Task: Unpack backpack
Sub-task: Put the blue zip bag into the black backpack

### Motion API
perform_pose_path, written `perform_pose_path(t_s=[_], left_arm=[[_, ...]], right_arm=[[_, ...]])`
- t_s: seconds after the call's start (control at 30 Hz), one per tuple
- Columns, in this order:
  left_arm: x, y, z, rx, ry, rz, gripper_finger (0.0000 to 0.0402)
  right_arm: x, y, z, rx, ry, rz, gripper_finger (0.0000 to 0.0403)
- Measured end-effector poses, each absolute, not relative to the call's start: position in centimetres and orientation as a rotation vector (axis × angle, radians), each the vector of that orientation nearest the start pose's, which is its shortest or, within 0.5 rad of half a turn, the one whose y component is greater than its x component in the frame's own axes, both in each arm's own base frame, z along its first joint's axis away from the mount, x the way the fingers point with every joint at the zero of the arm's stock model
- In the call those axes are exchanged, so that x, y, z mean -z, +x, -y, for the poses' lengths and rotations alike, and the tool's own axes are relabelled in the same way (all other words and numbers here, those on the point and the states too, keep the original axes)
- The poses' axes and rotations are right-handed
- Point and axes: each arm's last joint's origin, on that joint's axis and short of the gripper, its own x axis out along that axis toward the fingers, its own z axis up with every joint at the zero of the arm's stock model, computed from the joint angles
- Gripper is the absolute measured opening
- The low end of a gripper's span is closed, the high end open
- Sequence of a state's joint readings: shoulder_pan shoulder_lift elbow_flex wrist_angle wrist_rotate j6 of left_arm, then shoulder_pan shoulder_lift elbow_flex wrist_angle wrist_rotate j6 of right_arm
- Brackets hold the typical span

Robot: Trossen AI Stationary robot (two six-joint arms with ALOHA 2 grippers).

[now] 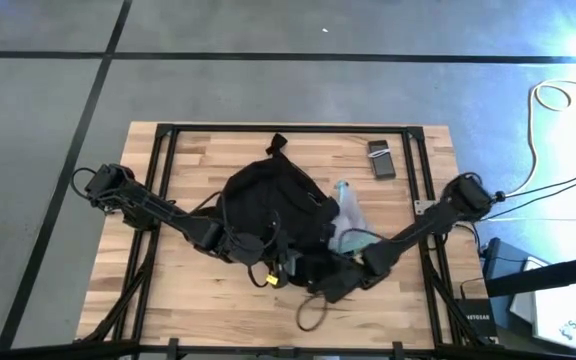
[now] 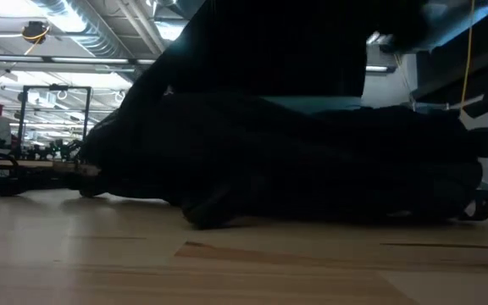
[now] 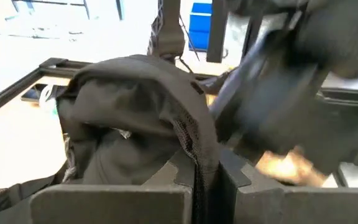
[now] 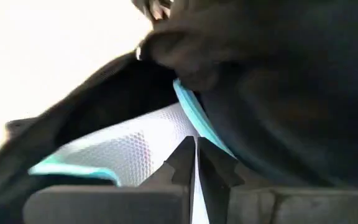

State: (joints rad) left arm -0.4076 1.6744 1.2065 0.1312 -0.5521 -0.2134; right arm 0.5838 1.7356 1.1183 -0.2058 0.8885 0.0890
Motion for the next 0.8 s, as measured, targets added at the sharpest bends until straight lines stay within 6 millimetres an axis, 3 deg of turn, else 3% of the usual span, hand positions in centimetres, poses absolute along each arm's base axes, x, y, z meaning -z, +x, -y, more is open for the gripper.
perform_pose_path(t_s=[0.1,0.2,0.43,0.6,0.67,0.8], left_arm=[[-27.8,35.5,13.7,-0.174,-0.055,-0.286,0.0006],[-27.8,35.5,13.7,-0.177,-0.054,-0.285,0.0006],[-27.8,35.5,13.6,-0.181,-0.054,-0.284,0.0006],[-27.8,35.5,13.6,-0.184,-0.050,-0.283,0.0006],[-27.8,35.5,13.6,-0.184,-0.050,-0.283,0.0006],[-27.8,35.5,13.6,-0.184,-0.051,-0.282,0.0006]], right_arm=[[-23.3,28.8,-18.5,0.226,-0.379,-0.580,0.0029],[-25.1,26.5,-18.8,0.208,-0.309,-0.590,0.0082],[-24.3,21.5,-17.2,0.387,-0.283,-0.820,0.0264],[-23.5,18.6,-17.2,0.450,-0.230,-0.845,0.0378],[-22.7,17.5,-16.3,0.490,-0.177,-0.836,0.0394],[-19.7,15.0,-13.7,0.559,-0.064,-0.846,0.0376]])
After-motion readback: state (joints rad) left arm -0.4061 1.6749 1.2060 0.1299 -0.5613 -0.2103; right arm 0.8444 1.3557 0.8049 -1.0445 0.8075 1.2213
